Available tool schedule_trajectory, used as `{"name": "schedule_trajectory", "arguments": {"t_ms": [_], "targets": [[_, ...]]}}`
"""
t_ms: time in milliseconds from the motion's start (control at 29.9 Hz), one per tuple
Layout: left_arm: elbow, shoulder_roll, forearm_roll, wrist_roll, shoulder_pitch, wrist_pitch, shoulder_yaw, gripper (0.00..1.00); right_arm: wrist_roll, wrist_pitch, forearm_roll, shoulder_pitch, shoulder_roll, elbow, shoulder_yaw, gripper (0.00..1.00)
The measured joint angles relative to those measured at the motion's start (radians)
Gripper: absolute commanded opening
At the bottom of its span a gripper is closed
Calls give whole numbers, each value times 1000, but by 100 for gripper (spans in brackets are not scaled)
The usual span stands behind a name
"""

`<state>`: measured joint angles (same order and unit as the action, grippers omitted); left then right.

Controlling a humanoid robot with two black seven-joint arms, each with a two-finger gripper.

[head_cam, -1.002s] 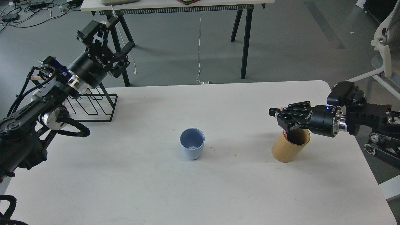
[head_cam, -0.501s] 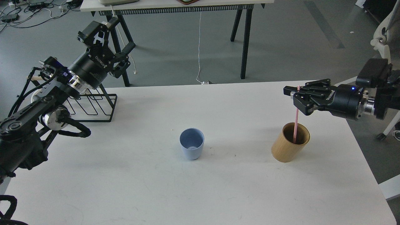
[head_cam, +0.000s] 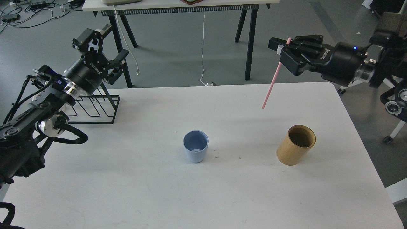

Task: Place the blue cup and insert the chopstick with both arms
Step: 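Carry the pink stick over the blue cup and lower it inside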

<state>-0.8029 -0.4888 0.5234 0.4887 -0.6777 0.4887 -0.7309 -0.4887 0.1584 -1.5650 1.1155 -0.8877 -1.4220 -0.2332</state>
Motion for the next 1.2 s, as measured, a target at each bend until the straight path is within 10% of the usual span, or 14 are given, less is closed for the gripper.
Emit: {"name": "schedule_trajectory", "arguments": {"t_ms": [635,1203], "targets": [[142,36,-58,0,12,0,-8,89,0,91,-3,47,503,309,159,1],[172,38,-62,0,27,0,-8,90,0,100,-1,50,628,385,245,1]]}}
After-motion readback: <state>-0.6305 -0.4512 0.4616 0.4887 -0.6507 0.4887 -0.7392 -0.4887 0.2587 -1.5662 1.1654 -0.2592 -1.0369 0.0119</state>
